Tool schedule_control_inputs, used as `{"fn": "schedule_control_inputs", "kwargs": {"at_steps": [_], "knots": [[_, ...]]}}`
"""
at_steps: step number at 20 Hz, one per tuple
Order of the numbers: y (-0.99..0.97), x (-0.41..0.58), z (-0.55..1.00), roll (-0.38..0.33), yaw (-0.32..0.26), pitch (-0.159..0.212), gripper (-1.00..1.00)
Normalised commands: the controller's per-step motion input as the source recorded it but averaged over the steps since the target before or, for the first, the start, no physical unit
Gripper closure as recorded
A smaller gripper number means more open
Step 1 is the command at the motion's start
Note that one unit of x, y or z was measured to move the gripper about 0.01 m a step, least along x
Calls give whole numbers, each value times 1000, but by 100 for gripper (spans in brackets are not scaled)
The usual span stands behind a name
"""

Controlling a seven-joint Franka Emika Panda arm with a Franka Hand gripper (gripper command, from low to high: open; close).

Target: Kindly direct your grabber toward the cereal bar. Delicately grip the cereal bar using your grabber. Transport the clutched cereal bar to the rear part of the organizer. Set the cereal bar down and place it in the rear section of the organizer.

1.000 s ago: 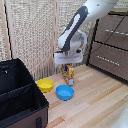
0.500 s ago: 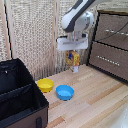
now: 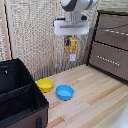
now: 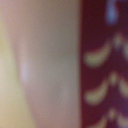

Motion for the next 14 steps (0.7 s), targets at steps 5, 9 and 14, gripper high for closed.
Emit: {"fn": "schedule_control_inputs", "kwargs": {"at_steps": [5,9,14], "knots": [[438,0,466,0,-244,-40,100],[465,0,402,0,-228,-19,100],[572,0,250,14,-171,5,100]]}}
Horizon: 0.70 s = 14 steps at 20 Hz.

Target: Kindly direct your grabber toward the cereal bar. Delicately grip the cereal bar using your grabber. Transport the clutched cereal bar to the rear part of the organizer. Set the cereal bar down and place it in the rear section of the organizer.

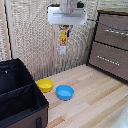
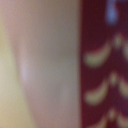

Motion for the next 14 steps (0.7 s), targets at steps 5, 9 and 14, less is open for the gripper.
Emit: {"fn": "schedule_control_inputs", "kwargs": {"at_steps": [5,9,14], "knots": [[710,35,201,26,-110,36,100],[776,111,247,39,-82,44,100],[778,114,238,38,-79,52,100]]}}
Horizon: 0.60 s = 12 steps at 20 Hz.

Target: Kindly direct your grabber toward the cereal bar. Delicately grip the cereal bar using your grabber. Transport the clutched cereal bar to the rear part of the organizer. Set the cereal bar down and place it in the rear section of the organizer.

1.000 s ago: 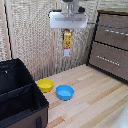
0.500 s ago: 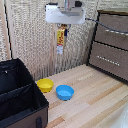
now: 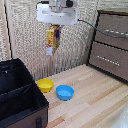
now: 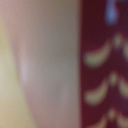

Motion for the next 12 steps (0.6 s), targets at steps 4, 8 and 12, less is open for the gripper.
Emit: {"fn": "schedule_control_inputs", "kwargs": {"at_steps": [4,8,12], "knots": [[786,122,236,33,-74,58,100],[789,144,274,28,-77,47,100],[759,131,329,21,-95,22,100]]}}
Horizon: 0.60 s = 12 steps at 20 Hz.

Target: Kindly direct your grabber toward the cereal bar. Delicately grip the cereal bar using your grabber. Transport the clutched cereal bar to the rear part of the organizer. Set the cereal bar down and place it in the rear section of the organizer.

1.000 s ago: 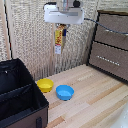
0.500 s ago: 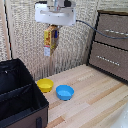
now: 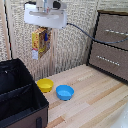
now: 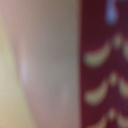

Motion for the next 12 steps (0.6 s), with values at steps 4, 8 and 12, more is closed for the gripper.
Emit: {"fn": "schedule_control_inputs", "kwargs": {"at_steps": [4,8,12], "knots": [[731,103,354,14,-107,13,100],[774,131,331,16,-87,28,100],[790,139,287,21,-74,50,100]]}}
